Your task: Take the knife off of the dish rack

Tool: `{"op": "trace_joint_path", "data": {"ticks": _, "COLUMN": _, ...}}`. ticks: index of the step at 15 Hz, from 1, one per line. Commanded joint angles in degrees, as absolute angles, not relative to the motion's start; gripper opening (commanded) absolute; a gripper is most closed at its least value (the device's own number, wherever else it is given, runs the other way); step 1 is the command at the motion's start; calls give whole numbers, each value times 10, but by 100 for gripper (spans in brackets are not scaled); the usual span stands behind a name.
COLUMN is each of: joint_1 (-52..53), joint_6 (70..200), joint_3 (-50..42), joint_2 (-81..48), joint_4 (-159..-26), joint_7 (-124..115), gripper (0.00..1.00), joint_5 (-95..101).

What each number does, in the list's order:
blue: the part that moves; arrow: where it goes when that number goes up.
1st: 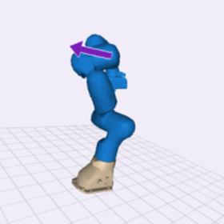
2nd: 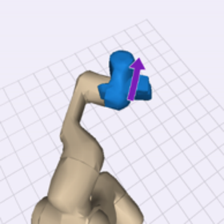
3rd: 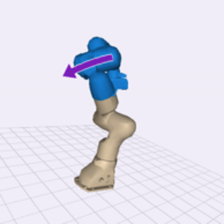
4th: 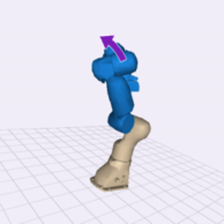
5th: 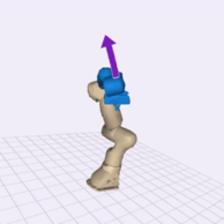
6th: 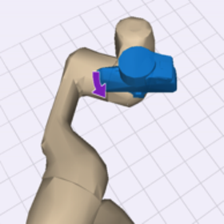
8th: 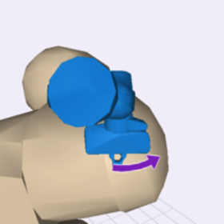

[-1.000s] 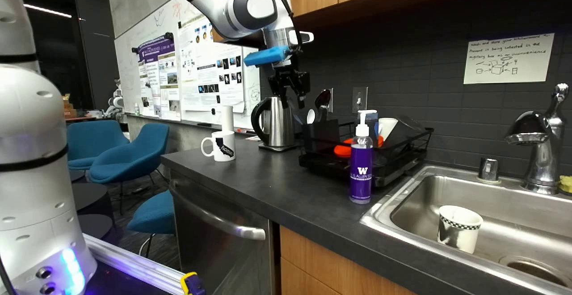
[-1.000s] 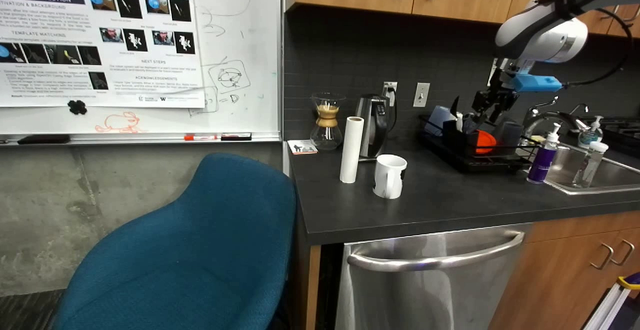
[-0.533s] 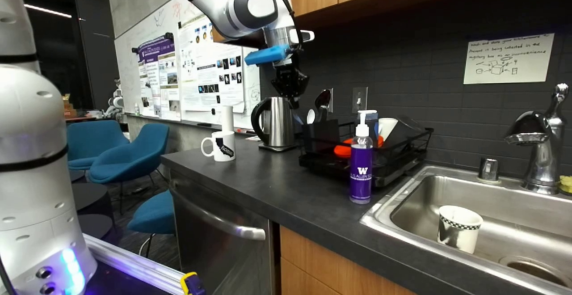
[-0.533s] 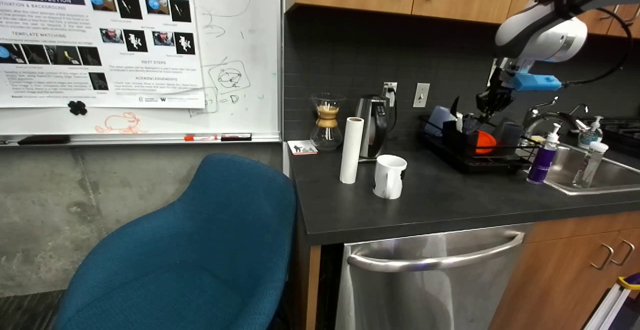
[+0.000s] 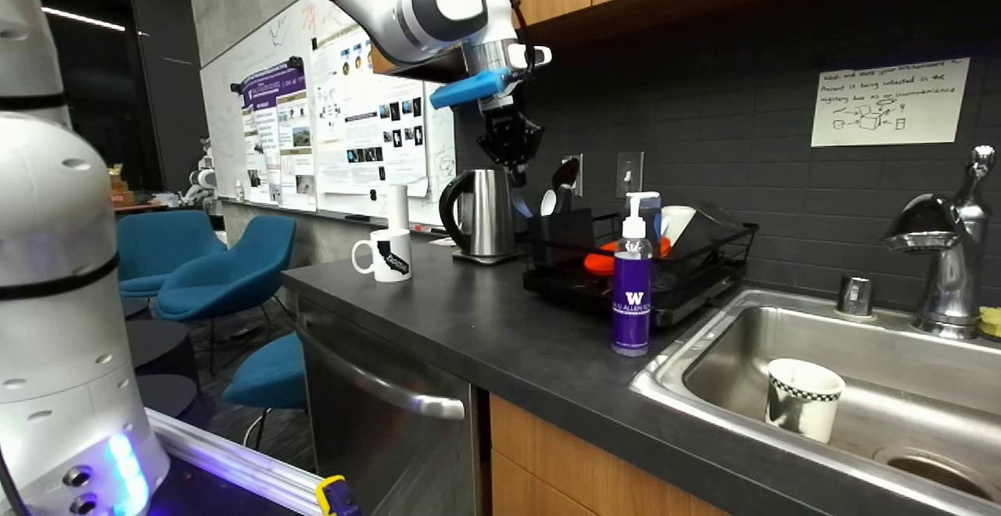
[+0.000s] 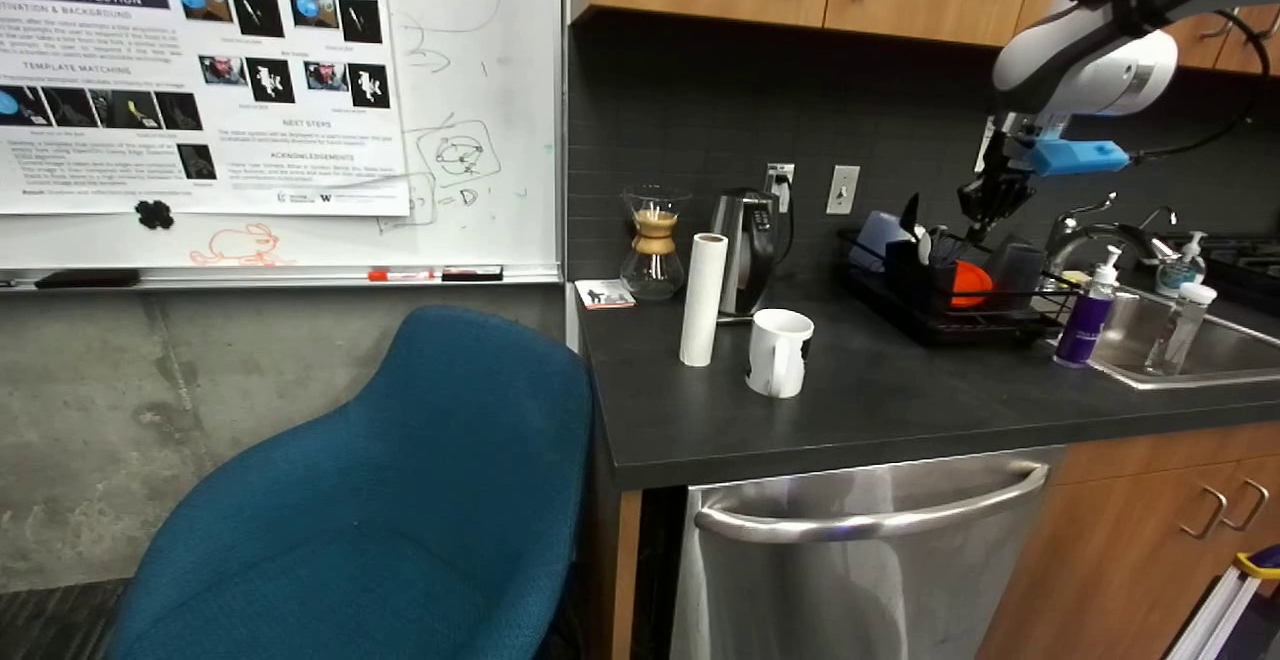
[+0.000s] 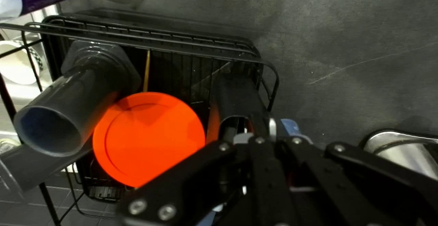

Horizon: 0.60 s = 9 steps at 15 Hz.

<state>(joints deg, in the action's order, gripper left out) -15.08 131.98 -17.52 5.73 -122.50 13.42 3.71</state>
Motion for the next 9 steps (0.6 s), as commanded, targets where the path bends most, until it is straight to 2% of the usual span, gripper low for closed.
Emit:
{"op": "trace_joint_path", "data": {"ticks": 1, "joint_1": -153, "joint_6": 1269, "joint_3": -165, "joint_2": 87, "joint_4": -1205, "joint_7": 112, "gripper": 1, "joint_5": 72}}
{"op": "trace_joint_path", "data": {"ticks": 9, "joint_1": -155, "joint_6": 1177, "joint_3": -146, "joint_2": 161, "joint_4": -1175, "joint_7": 99, "gripper": 1, "joint_5": 145}}
